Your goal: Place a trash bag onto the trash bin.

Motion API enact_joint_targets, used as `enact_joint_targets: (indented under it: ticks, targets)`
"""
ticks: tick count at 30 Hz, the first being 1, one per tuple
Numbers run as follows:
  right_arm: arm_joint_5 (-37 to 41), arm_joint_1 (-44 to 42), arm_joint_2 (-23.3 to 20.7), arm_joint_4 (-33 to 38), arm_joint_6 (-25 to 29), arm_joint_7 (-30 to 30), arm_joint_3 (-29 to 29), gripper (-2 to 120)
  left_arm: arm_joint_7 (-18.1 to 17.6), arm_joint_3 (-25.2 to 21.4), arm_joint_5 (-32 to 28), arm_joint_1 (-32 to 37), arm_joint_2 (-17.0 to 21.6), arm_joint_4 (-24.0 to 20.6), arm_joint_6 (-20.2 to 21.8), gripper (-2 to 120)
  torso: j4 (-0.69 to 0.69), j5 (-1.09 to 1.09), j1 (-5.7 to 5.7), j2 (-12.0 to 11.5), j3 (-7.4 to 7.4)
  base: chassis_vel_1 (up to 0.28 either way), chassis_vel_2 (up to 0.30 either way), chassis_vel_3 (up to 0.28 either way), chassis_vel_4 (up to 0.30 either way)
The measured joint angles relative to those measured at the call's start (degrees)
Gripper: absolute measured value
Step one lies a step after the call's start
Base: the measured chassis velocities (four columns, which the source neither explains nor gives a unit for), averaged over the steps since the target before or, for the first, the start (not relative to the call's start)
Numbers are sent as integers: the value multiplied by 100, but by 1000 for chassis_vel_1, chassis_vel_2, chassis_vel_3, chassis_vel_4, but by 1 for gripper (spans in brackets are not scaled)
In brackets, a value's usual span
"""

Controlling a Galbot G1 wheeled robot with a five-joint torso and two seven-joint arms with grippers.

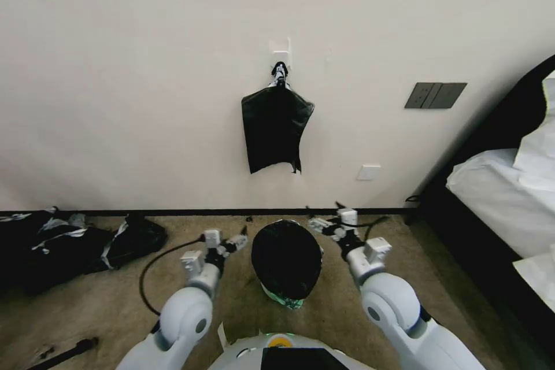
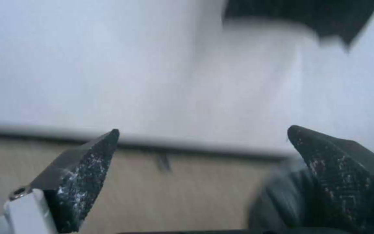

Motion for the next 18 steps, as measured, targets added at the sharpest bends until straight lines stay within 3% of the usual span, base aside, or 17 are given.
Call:
enact_joint_targets:
  ticks: [2, 3, 6, 7, 10, 18]
  targets:
    - [-551, -340, 279, -235, 895, -331, 349, 100, 367, -279, 991, 230, -86, 38, -725, 100, 1, 1, 0, 0, 0, 0, 0, 0, 0]
    - [-551, -340, 279, -235, 895, -331, 349, 100, 367, -279, 991, 230, -86, 38, -725, 100, 1, 1, 0, 0, 0, 0, 0, 0, 0]
    - [-1207, -828, 763, -353, 1753, -648, 710, 100, 670, -538, 2347, 502, -325, 209, -1603, 100, 0, 0, 0, 0, 0, 0, 0, 0, 0]
    - [-1207, -828, 763, -353, 1753, -648, 710, 100, 670, -538, 2347, 502, -325, 209, -1603, 100, 0, 0, 0, 0, 0, 0, 0, 0, 0]
    - [-1732, -1297, 1252, -362, 2547, -793, 863, 100, 812, -746, 3162, 844, -687, 265, -2223, 100, -2, 1, 0, 0, 0, 0, 0, 0, 0]
    - [-2413, -2016, 1718, -359, 3249, -783, 882, 100, 836, -1011, 3668, 1673, -1136, 214, -3137, 100, 1, 1, 0, 0, 0, 0, 0, 0, 0]
